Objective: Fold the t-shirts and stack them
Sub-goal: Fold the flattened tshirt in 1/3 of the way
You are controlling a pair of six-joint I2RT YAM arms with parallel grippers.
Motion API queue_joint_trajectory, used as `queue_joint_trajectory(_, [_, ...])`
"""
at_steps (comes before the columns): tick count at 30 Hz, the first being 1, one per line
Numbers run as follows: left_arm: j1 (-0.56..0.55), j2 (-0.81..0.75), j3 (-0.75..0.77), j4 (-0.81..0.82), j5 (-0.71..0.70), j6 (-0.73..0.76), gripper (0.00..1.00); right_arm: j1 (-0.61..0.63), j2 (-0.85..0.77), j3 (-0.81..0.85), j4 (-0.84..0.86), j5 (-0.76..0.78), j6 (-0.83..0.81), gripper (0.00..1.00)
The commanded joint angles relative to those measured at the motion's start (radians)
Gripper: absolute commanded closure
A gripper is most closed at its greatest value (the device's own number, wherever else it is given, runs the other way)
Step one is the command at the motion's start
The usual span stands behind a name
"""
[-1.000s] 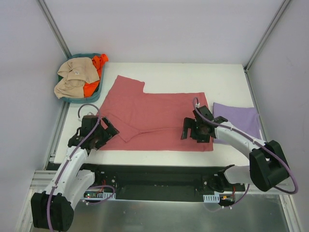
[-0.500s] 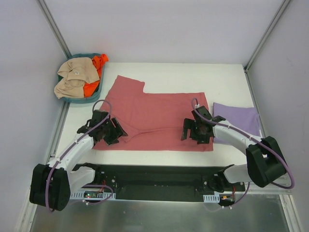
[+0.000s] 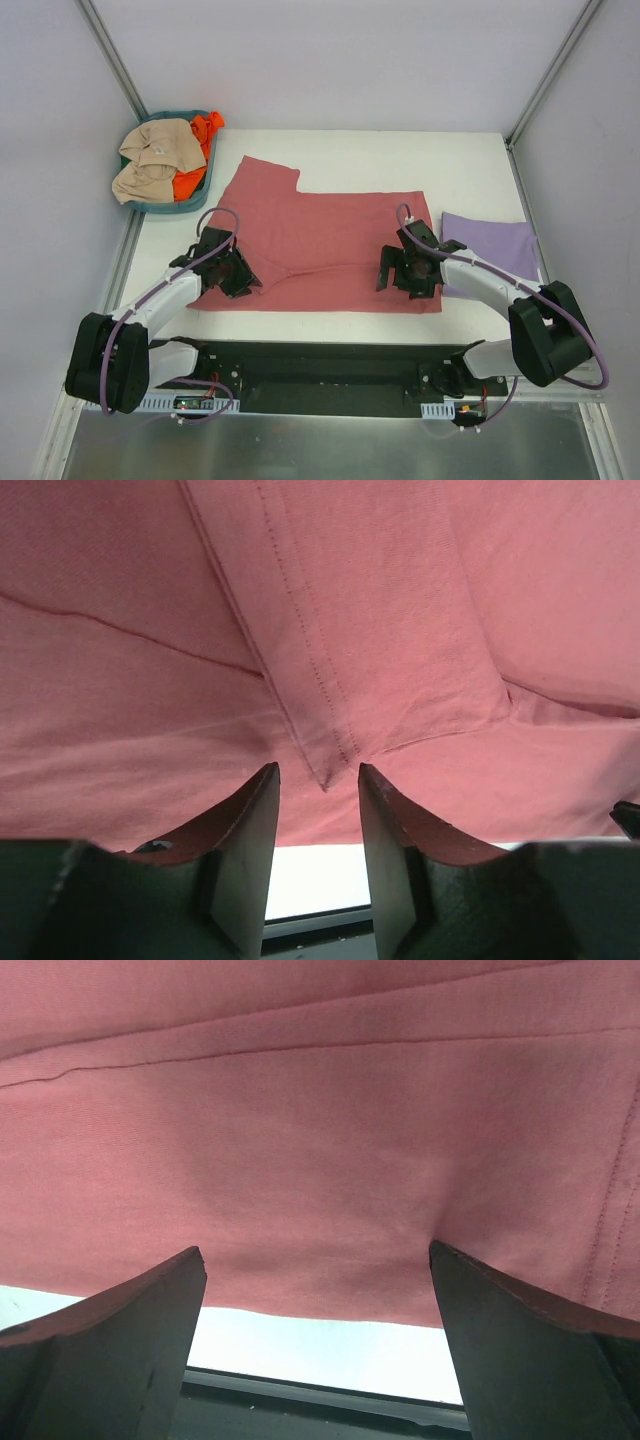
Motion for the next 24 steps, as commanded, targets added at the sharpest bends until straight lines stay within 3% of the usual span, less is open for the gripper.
queue_joint_trajectory(1, [-0.014, 0.005, 0.034, 0.035, -0.020, 0.008, 0.66, 0.003, -0.009, -0.009, -0.019, 0.025, 0.016, 0.04])
queue_joint_trajectory(16, [-0.016, 0.085, 0.055, 0.040, -0.017, 0.019, 0.81, 0.003, -0.006, -0.016, -0.022, 0.026, 0.018, 0.04])
queue_joint_trajectory(24, [-0.016, 0.123, 0.086, 0.053, -0.039, 0.027, 0.83, 0.003, -0.015, -0.015, -0.034, 0.026, 0.013, 0.04])
